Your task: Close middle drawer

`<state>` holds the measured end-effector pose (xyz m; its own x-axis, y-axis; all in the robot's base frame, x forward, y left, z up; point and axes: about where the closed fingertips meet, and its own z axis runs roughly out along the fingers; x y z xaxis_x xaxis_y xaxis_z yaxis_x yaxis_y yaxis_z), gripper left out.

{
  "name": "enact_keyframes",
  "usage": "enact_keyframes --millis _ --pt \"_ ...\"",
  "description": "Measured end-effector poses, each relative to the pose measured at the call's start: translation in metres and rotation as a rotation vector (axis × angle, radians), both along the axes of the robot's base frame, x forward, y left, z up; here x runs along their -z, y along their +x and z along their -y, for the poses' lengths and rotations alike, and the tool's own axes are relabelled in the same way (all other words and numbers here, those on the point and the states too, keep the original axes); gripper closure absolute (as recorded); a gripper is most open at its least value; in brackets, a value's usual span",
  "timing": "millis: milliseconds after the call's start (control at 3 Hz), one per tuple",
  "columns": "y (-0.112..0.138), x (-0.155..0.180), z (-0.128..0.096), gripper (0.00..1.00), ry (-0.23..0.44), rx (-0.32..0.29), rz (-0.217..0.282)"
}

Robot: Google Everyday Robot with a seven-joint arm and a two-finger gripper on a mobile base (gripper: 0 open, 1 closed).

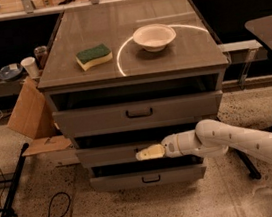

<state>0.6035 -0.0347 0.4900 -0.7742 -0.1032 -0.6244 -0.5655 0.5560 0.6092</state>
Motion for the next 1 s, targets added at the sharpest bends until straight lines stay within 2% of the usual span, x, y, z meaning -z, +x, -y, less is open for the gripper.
enact_keyframes --millis 667,1000 --pt "0.01 0.007 -0.014 0.0 -0.038 -0.048 -0.066" --pt "0.009 0.007 -0.016 0.0 -0.033 -0.049 -0.071"
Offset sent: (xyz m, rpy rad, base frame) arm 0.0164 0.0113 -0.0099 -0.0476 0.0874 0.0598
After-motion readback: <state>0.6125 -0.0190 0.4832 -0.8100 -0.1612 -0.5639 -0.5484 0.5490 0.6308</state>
